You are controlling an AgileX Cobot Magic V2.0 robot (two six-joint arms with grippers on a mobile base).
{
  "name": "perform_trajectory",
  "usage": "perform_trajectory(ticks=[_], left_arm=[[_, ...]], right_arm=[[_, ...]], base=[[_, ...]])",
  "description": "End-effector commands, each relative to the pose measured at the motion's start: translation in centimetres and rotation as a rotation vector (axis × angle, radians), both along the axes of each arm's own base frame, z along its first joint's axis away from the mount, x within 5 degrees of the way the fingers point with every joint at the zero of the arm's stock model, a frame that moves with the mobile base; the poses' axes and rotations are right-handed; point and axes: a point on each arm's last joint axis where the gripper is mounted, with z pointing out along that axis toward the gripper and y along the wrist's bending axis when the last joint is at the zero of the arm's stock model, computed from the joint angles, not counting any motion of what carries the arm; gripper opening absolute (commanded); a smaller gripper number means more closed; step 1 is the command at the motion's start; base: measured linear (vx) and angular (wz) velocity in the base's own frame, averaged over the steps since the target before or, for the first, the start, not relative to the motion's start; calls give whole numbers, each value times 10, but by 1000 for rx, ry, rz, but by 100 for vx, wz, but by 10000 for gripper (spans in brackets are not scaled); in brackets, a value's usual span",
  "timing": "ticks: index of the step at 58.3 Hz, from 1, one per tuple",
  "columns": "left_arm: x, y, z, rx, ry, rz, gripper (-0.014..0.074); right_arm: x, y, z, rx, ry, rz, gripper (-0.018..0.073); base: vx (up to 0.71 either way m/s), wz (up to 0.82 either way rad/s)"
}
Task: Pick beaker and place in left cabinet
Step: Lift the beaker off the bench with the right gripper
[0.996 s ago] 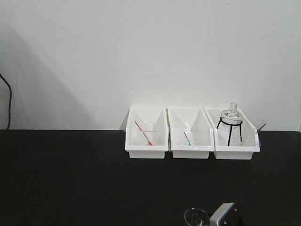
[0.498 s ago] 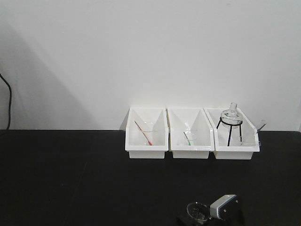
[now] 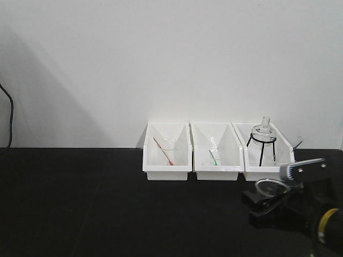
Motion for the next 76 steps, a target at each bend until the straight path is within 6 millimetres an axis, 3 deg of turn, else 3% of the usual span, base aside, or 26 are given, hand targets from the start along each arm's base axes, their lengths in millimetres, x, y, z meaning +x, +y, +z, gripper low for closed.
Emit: perform_trajectory(ticks=[1,8,18,25,31,40,58,76], left_arm=[[1,-1,11,-16,-96,-11,3],[1,-1,11,-16,-96,-11,3],[1,-1,11,-16,-96,-11,3],[1,-1,11,-16,-96,-11,3],[1,-1,11,-16,-96,-11,3],[1,-1,11,-16,-96,-11,3],[1,-1,11,-16,-96,-11,3],[1,-1,11,-16,-96,-11,3]], right_arm=[[-30,-12,46,6,-81,-89,-4],[-81,-28,64,-9,-138,-180,-4],[-154,-47,65,40,-245,-280,-4],[-188,-56,61,62,-317,-332,-4],[-203,-63,60,96,-322,-392,-4],[-198,-60,59,48,-322,-363,-4],[-153,-41,47,-11,-246,-208,-4],[-151,-41,44,-86,-250,-187,-4]], base=[[0,0],[0,0],[0,0],[0,0],[0,0],[0,0],[0,0],[0,0]])
